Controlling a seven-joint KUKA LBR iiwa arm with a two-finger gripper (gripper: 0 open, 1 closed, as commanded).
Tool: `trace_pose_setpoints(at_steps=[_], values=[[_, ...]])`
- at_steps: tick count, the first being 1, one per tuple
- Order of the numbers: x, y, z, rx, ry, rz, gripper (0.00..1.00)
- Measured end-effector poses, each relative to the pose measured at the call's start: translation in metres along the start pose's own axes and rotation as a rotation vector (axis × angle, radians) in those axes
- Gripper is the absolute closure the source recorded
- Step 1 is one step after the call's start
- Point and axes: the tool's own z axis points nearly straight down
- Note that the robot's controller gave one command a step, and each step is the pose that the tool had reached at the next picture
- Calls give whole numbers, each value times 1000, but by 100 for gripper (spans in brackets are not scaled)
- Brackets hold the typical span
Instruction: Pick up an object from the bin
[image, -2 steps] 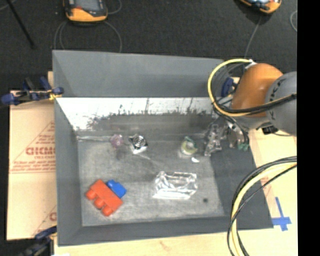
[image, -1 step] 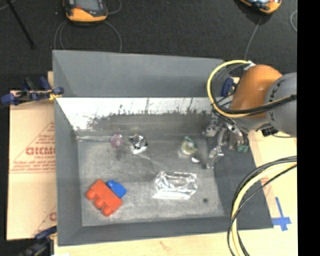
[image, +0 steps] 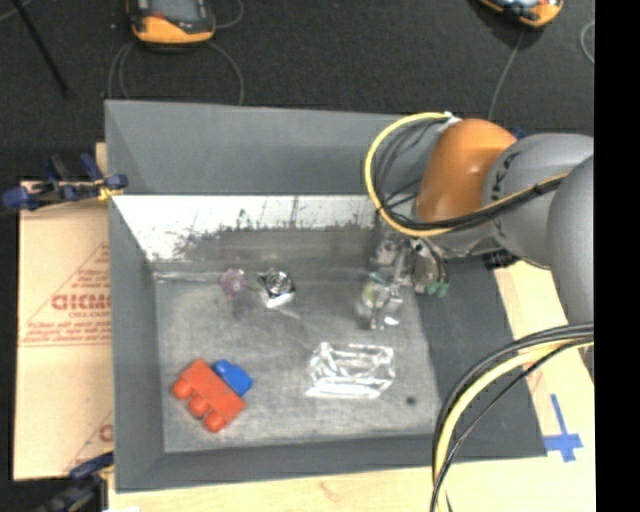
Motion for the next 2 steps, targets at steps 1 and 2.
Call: trace_pose_setpoints(at_steps=[1, 2], values=[[-2, -4, -1, 2, -7, 2, 100], [9, -21, -150, 3, -11, -37, 100]])
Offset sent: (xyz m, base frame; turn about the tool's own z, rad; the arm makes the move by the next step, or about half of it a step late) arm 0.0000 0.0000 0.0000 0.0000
